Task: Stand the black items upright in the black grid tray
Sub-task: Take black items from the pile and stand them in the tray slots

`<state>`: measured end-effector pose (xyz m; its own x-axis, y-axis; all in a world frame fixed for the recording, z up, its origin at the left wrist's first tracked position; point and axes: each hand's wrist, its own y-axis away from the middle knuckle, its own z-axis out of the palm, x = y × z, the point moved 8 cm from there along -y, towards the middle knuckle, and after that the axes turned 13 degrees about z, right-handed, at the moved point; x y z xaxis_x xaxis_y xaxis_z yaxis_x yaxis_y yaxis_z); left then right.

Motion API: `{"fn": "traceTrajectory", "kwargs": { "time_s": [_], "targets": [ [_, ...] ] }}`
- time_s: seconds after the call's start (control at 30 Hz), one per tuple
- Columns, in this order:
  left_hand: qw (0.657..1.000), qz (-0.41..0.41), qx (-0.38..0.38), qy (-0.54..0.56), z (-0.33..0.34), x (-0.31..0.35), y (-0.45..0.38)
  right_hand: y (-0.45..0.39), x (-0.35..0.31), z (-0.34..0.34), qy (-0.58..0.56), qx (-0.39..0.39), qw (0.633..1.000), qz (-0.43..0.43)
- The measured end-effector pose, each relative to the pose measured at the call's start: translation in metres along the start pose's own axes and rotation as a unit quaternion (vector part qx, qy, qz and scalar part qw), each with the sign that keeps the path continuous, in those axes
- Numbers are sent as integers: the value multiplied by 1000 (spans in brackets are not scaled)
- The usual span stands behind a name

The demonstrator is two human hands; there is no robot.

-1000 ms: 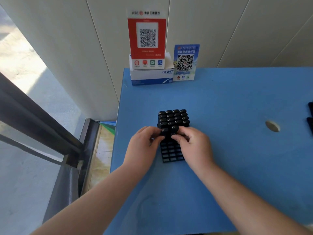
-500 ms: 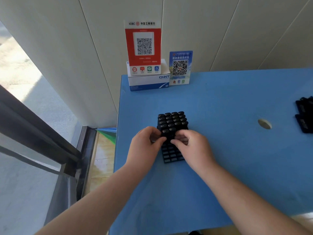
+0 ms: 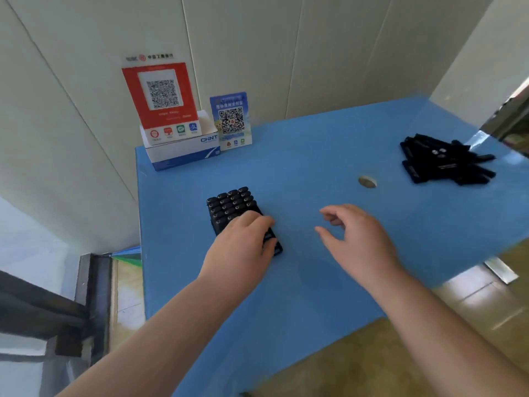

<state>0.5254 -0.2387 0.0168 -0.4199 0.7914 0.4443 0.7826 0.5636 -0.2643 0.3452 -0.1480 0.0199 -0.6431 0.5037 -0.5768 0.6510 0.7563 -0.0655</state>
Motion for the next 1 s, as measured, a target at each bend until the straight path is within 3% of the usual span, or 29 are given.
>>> {"fn": "traceTrajectory", "kwargs": {
  "time_s": [0.23,0.47,0.67,1.0],
  "targets": [
    [991,67,-98,-69,50,55,-35,15,76,-69,109,11,991,74],
    [978,136,-113,-114,93,145,-70,42,153,-137,150,51,979,124],
    [976,147,-118,-114,136,220,-89,57,220,-189,167,45,973,154],
    [979,128,-102,-119,183,303,-123,40,289,-262,195,53,972,117]
  ]
}}
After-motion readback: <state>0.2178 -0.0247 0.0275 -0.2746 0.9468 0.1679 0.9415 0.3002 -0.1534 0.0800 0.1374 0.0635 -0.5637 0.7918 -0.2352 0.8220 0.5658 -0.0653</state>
